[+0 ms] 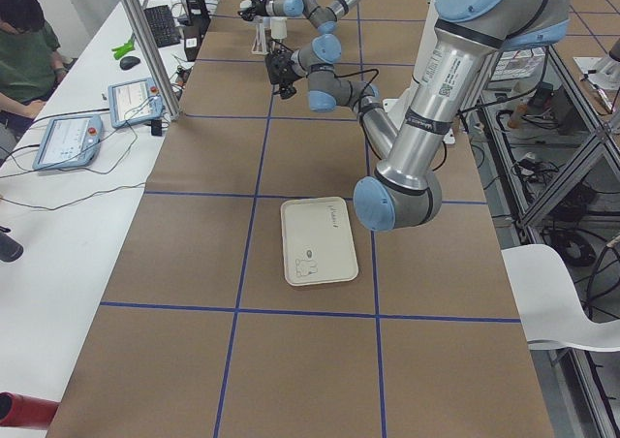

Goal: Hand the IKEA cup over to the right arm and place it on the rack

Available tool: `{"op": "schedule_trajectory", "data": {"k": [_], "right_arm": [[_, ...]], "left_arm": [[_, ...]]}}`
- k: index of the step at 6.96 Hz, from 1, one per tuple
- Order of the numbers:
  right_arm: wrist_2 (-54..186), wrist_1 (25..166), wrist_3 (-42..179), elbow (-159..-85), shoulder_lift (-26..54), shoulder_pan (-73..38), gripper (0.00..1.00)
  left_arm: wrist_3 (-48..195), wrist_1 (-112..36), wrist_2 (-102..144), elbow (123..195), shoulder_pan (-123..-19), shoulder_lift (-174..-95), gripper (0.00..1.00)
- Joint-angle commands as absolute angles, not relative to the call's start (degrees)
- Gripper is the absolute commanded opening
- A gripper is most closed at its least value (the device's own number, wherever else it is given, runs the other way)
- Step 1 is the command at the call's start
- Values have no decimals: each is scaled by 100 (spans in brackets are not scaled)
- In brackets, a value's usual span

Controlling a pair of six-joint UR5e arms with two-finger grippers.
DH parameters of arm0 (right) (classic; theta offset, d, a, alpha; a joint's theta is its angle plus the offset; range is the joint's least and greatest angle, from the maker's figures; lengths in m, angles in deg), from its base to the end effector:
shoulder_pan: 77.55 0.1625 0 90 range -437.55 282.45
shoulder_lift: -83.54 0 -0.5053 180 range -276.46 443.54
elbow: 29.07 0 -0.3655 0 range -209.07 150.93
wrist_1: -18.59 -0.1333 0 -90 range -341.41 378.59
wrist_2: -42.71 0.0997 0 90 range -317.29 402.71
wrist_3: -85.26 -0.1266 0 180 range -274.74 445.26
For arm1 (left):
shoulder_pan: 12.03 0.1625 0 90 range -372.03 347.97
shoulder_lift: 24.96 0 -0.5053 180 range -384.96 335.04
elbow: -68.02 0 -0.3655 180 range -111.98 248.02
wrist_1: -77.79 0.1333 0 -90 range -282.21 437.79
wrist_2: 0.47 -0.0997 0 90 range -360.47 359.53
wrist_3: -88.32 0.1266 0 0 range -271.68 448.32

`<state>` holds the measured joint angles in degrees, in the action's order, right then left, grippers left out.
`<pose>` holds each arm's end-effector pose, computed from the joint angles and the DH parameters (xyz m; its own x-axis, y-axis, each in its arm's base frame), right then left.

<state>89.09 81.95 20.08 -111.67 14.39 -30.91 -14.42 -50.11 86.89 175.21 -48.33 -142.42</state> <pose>-0.3000 -0.6391 0.5556 0.8257 0.4318 0.3630 -0.5341 0.3914 0.7494 0.4265 -0.4859 0.2715 -0.0366 -0.2464 -0.9685 0.6358 0.7420 -0.2128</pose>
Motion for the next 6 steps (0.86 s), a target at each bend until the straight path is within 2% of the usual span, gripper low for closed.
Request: {"op": "schedule_trajectory", "data": {"k": [1, 4, 6], "right_arm": [[8920, 8187, 2014, -11160, 1393, -3140, 98], [9586, 7783, 2319, -11431, 1410, -2957, 100], [10593, 7870, 2644, -12167, 1428, -2414, 100]], "left_arm": [[-1442, -5018, 8690, 17550, -4833, -14238, 100], [-1442, -5009, 8724, 17647, -4833, -14247, 100], [-1407, -4974, 8874, 17788, -4903, -14185, 100]]}}
